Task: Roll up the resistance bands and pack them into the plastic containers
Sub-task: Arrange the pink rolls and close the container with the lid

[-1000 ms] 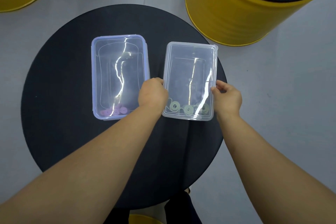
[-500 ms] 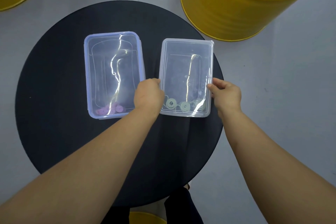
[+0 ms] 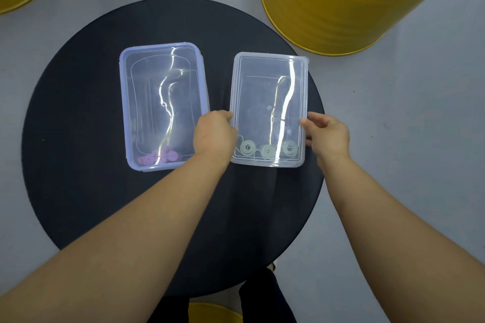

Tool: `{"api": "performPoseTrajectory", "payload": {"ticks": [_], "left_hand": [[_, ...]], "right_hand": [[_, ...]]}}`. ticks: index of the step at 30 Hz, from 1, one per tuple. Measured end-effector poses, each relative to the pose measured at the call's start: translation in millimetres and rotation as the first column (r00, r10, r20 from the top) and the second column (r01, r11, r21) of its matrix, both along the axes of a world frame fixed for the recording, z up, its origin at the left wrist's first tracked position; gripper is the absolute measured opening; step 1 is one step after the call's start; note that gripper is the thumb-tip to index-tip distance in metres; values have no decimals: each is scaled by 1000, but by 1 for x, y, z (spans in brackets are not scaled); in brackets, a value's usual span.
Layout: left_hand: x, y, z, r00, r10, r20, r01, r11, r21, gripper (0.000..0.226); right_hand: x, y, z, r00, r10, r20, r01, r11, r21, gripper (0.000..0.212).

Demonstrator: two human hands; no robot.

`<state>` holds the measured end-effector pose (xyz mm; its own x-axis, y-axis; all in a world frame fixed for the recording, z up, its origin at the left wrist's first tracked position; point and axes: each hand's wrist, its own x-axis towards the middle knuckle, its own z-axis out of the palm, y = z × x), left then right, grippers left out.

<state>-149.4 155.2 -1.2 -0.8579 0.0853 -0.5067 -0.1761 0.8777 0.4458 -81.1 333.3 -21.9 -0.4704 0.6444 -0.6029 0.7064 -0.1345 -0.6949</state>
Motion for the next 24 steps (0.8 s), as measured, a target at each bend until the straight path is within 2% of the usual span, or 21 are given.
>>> {"api": "performPoseTrajectory", "payload": {"ticks": [4, 10, 14, 19, 24], "left_hand": [[1, -1, -2, 999, 48, 6, -48, 999, 15, 35], [3, -1, 1, 998, 70, 7, -70, 996, 46, 40], [3, -1, 0, 998, 56, 13, -56, 998, 20, 34], [4, 0, 2, 999, 24, 34, -25, 1000, 9, 14], [4, -2, 0, 1000, -9, 25, 10, 999, -34, 38]], "right_hand": [[8, -2, -4, 987, 142, 72, -145, 989, 36, 27], [31, -5, 8, 961, 275, 38, -274, 961, -27, 23], [55, -11, 10, 966, 235, 107, -223, 968, -115, 34], [56, -16, 9, 991, 108, 77, -93, 980, -176, 33], [57, -17, 10, 989, 130, 71, -117, 980, -162, 34]]}}
